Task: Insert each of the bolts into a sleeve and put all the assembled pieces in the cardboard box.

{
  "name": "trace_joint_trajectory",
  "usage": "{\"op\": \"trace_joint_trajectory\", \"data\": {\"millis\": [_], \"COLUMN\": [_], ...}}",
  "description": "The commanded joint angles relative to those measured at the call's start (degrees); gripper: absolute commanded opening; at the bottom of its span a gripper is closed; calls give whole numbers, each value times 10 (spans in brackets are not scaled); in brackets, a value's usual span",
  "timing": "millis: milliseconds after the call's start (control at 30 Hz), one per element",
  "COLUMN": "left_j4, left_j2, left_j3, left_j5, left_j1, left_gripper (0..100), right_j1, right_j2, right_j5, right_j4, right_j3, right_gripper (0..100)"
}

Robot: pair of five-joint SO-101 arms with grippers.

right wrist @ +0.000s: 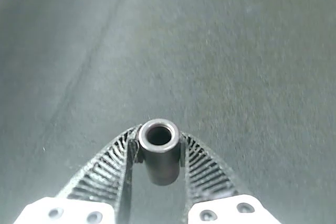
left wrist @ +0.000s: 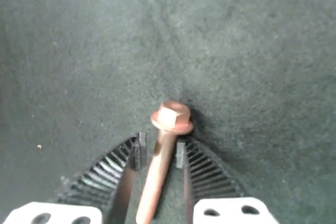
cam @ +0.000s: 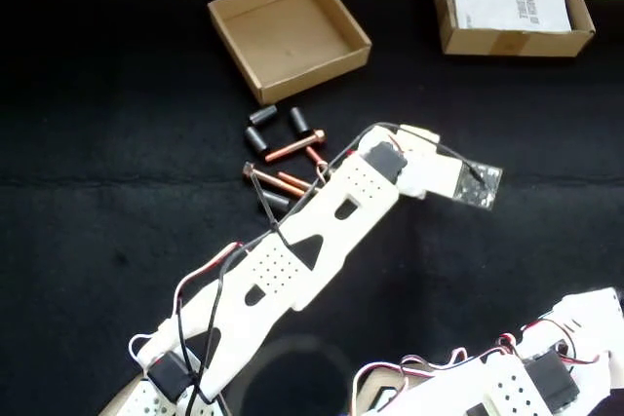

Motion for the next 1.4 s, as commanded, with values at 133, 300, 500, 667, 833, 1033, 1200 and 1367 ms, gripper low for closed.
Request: {"op": "trace_joint_trajectory", "data": {"millis": [133,300,500,667,833,1033,1200,1367], "left_j4": [-33,-32,-31,-31,37,155,233,284], "left_j2": [12,18,-15,-78,-150,-253,-327,-395], "left_j3": [-21,-21,-38,-40,-41,-42,-42,-42], "left_j5": [-42,-37,55,120,185,275,368,444], "left_j1": [-4,-7,-3,-3,-7,-7,-7,-32], "left_gripper": [8,8,9,9,9,9,9,9], "right_j1": [7,5,0,-34,-83,-185,-282,-369], "right_j2": [-5,-5,-5,-5,-5,-5,-5,-19], "right_j5": [7,4,3,2,-39,-93,-108,-104], "right_j4": [13,13,10,9,10,13,13,14], "right_j3": [-9,-10,-9,-14,-58,-127,-150,-182], "right_gripper": [8,8,8,8,8,8,8,8]}}
